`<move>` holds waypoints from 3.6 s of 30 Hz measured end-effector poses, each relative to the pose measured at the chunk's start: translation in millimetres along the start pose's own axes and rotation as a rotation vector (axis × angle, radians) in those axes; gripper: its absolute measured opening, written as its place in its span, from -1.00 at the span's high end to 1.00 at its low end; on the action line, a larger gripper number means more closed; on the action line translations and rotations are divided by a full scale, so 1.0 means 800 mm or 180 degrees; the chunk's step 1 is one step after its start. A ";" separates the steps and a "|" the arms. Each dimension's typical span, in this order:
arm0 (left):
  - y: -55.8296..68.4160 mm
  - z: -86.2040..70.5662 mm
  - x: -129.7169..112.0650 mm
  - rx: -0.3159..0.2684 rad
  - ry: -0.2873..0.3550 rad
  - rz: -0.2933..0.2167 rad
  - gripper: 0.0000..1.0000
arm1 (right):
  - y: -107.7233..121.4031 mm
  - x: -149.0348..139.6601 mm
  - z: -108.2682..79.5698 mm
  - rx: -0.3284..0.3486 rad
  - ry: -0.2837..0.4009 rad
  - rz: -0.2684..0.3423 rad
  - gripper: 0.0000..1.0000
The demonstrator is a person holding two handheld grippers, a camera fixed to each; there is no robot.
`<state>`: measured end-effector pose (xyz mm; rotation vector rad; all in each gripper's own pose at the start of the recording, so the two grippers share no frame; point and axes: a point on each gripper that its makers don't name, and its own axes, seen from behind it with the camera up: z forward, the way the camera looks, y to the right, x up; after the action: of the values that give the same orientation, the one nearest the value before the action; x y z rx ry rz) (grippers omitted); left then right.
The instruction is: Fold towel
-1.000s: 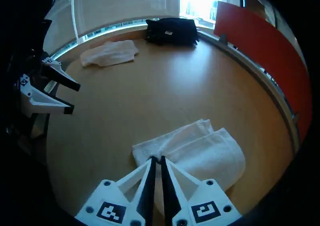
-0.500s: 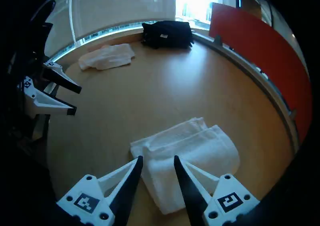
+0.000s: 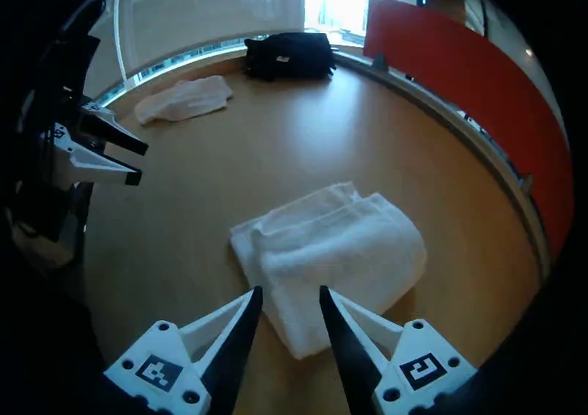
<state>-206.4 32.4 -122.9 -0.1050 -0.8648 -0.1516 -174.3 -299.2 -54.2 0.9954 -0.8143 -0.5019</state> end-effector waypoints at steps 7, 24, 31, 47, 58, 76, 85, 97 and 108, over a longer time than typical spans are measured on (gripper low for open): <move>0.006 0.003 0.003 -0.0025 0.0001 0.0041 -0.85 | 0.005 -0.023 -0.013 -0.0076 -0.0043 0.0082 -0.18; 0.010 0.004 -0.001 -0.0046 -0.0029 0.0055 -0.85 | -0.002 -0.072 -0.015 -0.0124 -0.0210 0.0262 -0.18; 0.012 0.004 -0.002 -0.0058 -0.0034 0.0059 -0.85 | -0.001 -0.074 -0.011 -0.0129 -0.0216 0.0298 -0.11; 0.010 0.002 -0.004 -0.0055 -0.0026 0.0052 -0.85 | 0.007 -0.077 -0.006 -0.0213 -0.0218 0.0412 0.71; 0.011 0.003 -0.003 -0.0066 -0.0020 0.0070 -0.85 | 0.011 -0.074 -0.008 -0.0264 -0.0202 0.0404 0.93; 0.018 0.003 0.021 -0.0143 0.0083 0.0115 -0.85 | 0.046 0.044 -0.079 -0.0499 0.0267 0.0077 0.93; 0.021 -0.001 0.040 -0.0180 0.0152 0.0183 -0.85 | 0.066 0.111 -0.133 -0.0666 0.0481 -0.0150 0.93; 0.030 -0.002 0.055 -0.0246 0.0191 0.0240 -0.85 | 0.094 0.133 -0.184 -0.0873 0.0606 -0.0155 0.93; 0.036 -0.001 0.059 -0.0269 0.0181 0.0283 -0.85 | 0.115 0.132 -0.209 -0.0935 0.0711 0.0029 0.93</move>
<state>-170.9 56.3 -88.3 -0.2169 -0.7958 -0.1074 23.4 -241.1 15.9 0.7591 -0.5270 -0.4771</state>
